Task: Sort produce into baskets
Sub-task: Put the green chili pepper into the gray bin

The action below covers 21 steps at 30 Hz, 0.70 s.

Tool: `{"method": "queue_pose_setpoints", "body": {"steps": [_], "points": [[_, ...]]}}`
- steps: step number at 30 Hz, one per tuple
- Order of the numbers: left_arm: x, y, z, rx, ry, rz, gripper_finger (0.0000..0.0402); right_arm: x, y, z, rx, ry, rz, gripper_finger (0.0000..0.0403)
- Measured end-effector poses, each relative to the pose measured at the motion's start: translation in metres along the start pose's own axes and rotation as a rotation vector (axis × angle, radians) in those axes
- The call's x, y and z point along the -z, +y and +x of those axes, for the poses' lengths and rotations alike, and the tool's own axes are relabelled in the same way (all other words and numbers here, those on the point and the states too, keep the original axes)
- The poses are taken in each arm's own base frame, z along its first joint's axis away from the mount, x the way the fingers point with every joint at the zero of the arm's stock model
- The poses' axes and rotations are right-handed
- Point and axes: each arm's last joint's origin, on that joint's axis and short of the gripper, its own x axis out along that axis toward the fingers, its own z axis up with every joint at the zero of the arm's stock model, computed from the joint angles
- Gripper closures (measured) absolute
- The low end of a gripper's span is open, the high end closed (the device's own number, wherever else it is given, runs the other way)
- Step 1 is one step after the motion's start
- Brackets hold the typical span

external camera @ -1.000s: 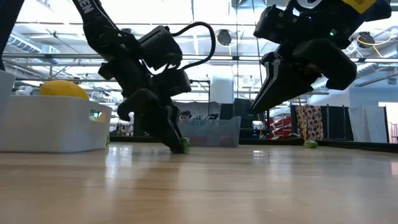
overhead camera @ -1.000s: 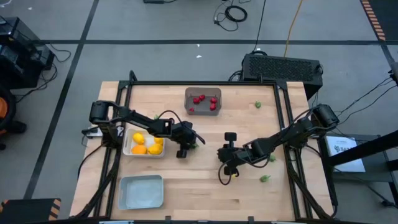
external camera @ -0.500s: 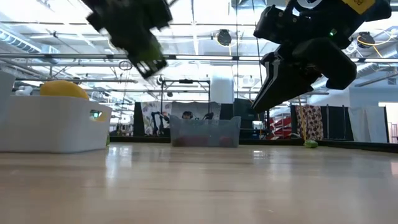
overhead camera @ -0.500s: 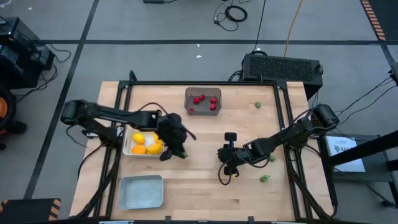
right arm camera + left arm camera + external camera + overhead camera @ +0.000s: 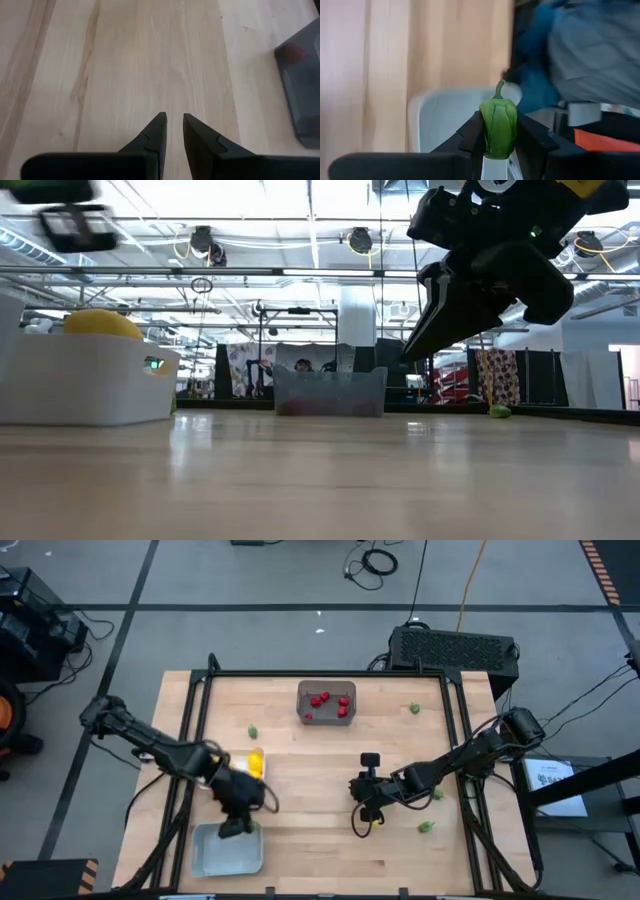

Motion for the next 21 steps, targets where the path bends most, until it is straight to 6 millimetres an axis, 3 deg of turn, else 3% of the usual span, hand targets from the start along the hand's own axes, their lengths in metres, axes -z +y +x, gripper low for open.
{"method": "queue_pose_setpoints", "body": {"steps": [6, 12, 21], "points": [[0.03, -0.016, 0.013, -0.117, 0.064, -0.212, 0.0307, 0.0, 0.0, 0.0, 0.0, -0.001, -0.016, 0.0349], [0.047, -0.029, 0.019, -0.15, 0.065, -0.255, 0.0307, 0.0, 0.0, 0.0, 0.0, -0.002, -0.019, 0.0349], [0.055, -0.027, 0.019, -0.224, 0.082, -0.246, 0.0292, 0.0, 0.0, 0.0, 0.0, -0.003, -0.018, 0.0349]]}}
